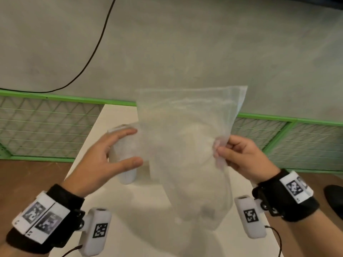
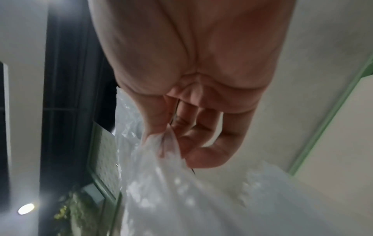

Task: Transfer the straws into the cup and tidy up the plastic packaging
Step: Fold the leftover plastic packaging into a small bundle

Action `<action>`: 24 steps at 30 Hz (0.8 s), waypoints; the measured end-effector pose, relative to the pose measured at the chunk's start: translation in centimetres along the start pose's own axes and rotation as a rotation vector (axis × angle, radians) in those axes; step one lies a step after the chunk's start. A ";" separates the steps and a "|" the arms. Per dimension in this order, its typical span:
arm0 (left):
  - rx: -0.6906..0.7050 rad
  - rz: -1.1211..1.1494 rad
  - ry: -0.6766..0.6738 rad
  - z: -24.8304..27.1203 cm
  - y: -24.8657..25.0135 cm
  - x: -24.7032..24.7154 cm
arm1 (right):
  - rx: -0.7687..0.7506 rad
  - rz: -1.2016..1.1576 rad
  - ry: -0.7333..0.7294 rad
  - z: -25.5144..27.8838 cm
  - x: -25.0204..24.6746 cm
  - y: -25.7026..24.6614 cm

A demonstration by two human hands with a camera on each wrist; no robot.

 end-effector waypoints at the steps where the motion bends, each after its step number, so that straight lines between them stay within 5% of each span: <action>1: -0.007 -0.039 -0.030 0.2 -0.4 0.4 | -0.037 -0.039 -0.019 -0.1 -0.2 -0.9; 7: 0.021 0.174 -0.217 -1.7 0.3 3.5 | -0.092 -0.139 -0.040 -1.6 -0.7 -3.9; 12: 0.009 0.440 -0.058 -4.0 2.1 4.4 | -0.081 -0.161 0.052 -2.5 -1.8 -4.5; 18: -0.018 0.380 0.033 -5.1 1.8 3.6 | 0.294 -0.073 -0.092 -0.6 -1.3 0.8; 24: -0.047 0.347 -0.111 -4.6 1.5 2.8 | 0.143 -0.143 0.098 -0.7 -1.7 0.2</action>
Point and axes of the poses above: each hand's wrist, its own z-axis away from the middle knuckle, its own x-axis out of the palm, y = z × x, the point moved 1 cm from there along -z, towards the middle knuckle, and after that the axes turned 12 degrees about -y, right-handed, at the moved point
